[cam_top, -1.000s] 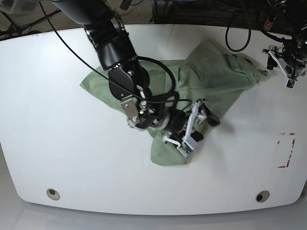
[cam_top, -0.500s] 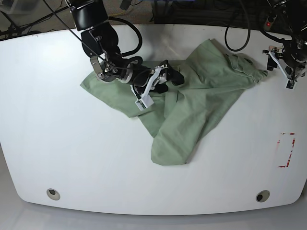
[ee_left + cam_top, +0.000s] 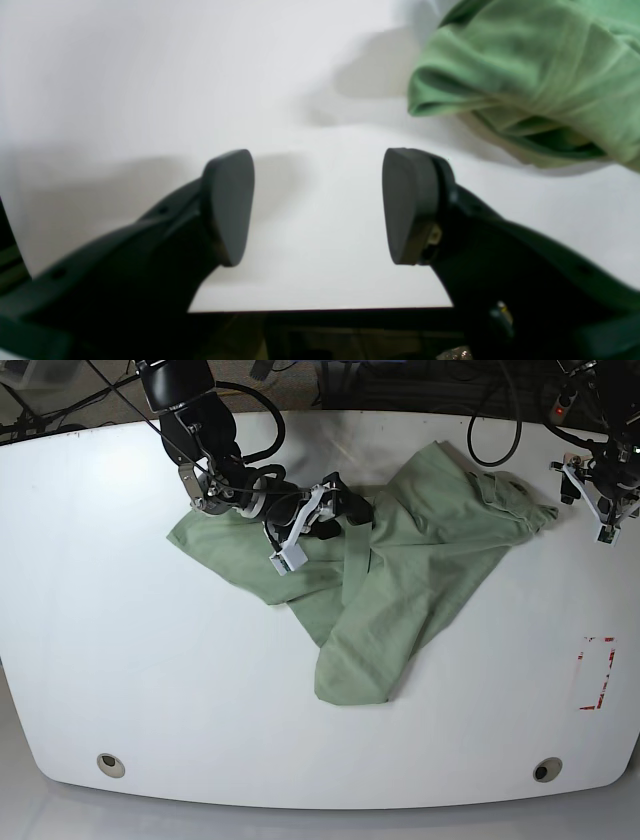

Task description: Fold the T-shirt properly

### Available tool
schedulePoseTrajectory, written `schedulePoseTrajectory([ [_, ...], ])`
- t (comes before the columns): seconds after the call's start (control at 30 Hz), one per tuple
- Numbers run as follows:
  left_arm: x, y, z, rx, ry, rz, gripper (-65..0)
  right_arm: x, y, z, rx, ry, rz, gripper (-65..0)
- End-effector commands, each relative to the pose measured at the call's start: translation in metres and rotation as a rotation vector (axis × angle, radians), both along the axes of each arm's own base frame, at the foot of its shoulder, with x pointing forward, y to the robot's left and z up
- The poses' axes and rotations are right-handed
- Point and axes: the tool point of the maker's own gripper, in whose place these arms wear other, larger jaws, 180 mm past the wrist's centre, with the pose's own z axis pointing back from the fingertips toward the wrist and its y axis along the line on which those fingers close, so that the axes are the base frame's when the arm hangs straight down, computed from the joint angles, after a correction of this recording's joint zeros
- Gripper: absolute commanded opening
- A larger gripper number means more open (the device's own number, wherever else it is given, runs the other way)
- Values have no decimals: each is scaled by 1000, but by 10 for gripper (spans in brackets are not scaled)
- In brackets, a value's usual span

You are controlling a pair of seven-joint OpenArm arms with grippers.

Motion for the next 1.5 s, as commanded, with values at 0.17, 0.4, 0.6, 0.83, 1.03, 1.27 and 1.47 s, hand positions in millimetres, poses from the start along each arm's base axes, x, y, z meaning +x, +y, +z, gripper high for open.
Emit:
schedulePoseTrajectory([
  [0.17,7,5,11,21,-33,-9,-283,11,23,18,50,-15,-8,-184],
  [0.4,7,5,11,20,-34,-10,-283,10,46,27,65,-30,41,-197],
  [0.6,7,5,11,20,-34,-10,-283,15,49,27,64,-18,25,-469],
  [0.83,7,5,11,20,-32,-9,-283,21,60,29,52,-57,100,-650],
  [1.03,7,5,11,21,-33,-9,-283,49,71,64,54,-173,137,-650],
  [1.27,9,4,12,23,-37,-13,-283,102,97,142,94,-373,168,-650],
  [1.47,8,5,13,24,-38,-11,-283,146,123,198,110,-474,183,-650],
])
